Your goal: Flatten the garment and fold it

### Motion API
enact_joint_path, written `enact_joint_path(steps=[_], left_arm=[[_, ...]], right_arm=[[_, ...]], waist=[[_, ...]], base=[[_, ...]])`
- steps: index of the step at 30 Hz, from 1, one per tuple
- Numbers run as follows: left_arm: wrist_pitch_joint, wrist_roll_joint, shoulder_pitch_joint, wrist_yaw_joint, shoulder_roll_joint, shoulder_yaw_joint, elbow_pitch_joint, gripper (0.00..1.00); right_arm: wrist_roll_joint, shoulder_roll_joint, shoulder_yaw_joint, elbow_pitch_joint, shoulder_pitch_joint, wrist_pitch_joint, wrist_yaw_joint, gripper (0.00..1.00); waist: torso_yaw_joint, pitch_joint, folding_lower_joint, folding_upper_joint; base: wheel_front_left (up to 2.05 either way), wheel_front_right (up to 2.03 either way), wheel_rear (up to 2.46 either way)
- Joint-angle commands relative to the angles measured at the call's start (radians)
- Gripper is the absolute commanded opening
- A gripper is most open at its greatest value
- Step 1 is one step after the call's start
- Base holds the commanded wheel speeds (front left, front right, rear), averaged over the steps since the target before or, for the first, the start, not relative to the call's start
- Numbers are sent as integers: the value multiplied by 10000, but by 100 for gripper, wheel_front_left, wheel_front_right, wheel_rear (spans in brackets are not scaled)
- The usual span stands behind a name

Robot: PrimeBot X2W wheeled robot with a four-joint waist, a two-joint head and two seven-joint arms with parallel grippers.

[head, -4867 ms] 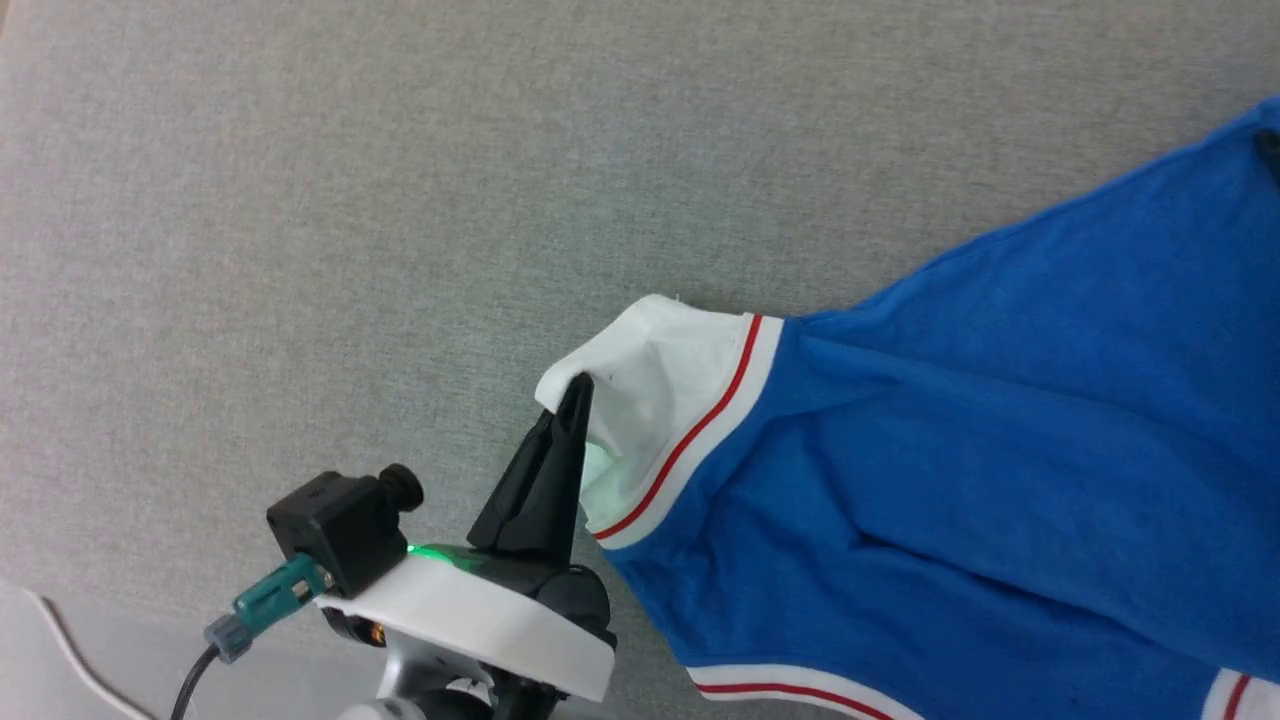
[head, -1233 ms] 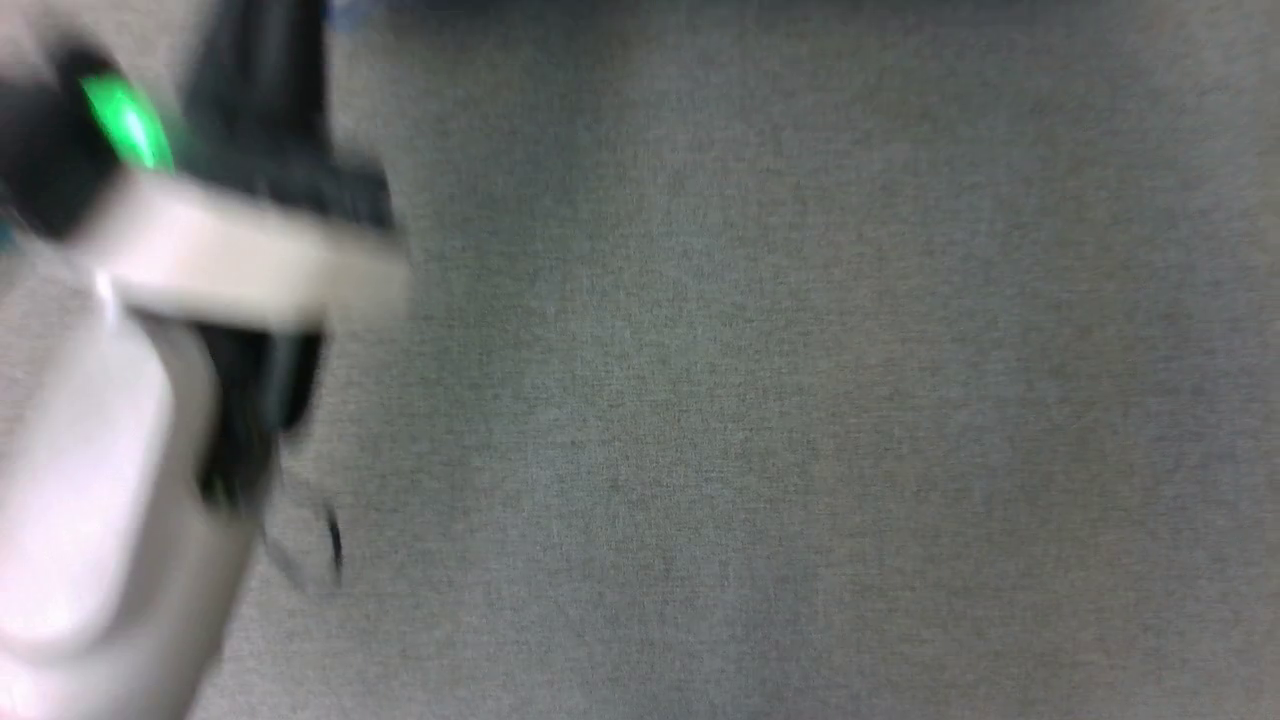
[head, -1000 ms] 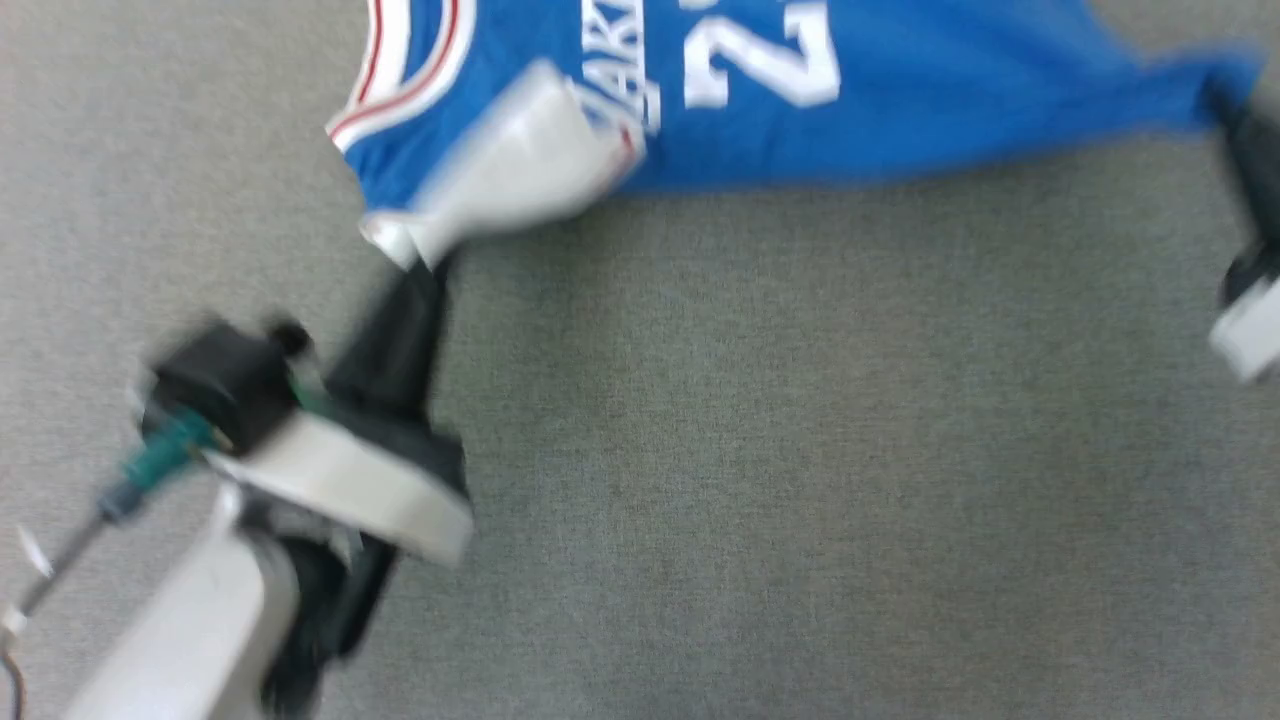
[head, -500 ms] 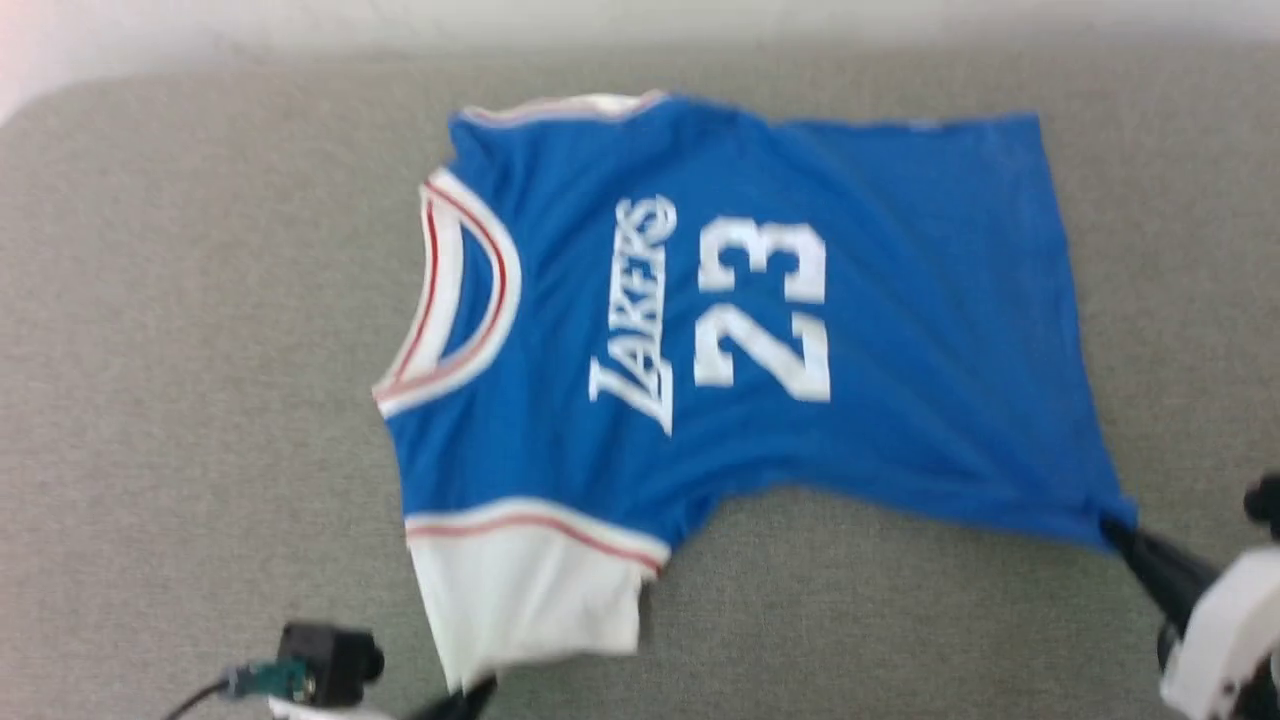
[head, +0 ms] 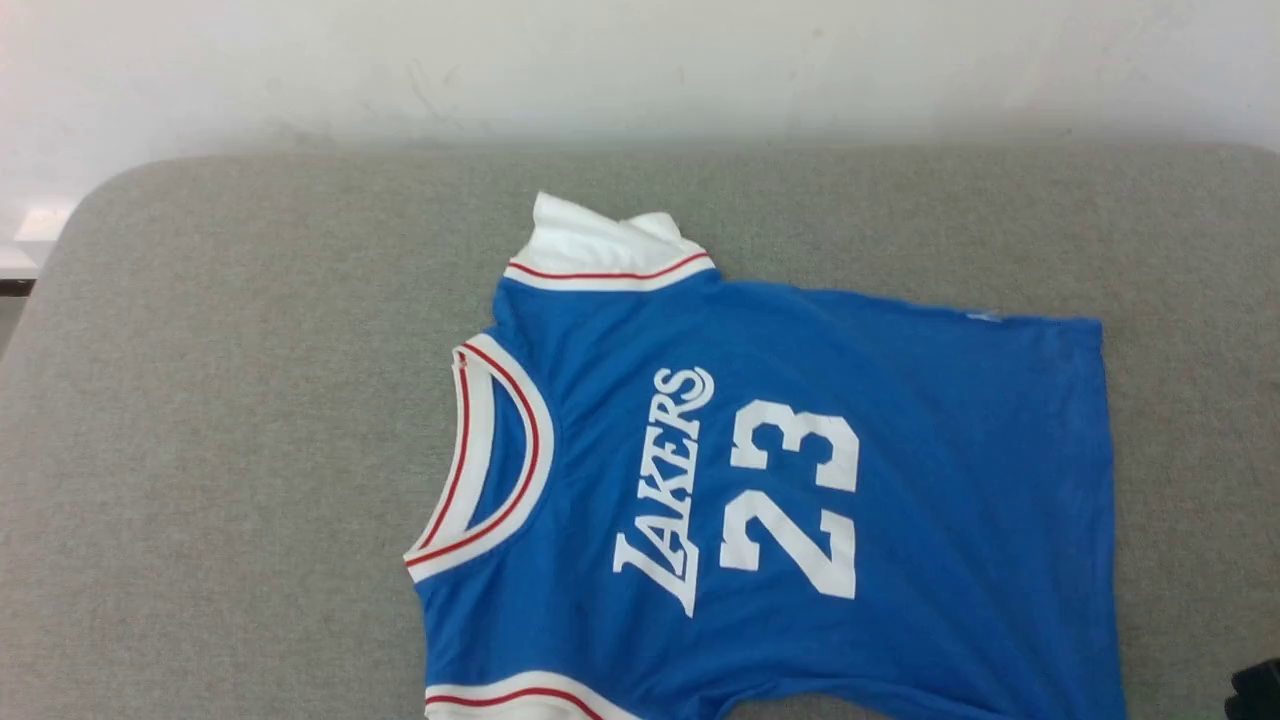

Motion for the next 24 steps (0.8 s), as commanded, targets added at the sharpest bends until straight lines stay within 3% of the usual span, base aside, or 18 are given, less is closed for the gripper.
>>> enact_joint_path(steps=[1, 5, 10, 18, 24], left_arm=[[-29, -64, 152, 48, 129, 89, -124, 0], [-478, 4, 337, 159, 309, 545, -563, 0], [-1351, 963, -541, 59, 364, 1077, -903, 0], [-1721, 2923, -3515, -352, 185, 1006, -465, 0], [-1577, 3875, -6163, -953, -406, 564, 709, 0]], right_arm=[[62, 89, -99, -136, 141, 77, -9, 0], [-56, 366, -598, -552, 327, 94, -9, 0], [-549, 663, -1061, -979, -254, -510, -9, 0], [-1187, 480, -1022, -948, -2058, -1354, -9, 0], [-1400, 47, -651, -511, -3506, -1719, -9, 0]], waist=[[50, -78, 1, -1], [56, -107, 1, -1], [-27, 97, 1, -1], [-209, 1030, 1, -1], [-292, 1939, 1, -1]], base=[[0, 0, 0], [0, 0, 0], [0, 0, 0], [0, 0, 0], [0, 0, 0]])
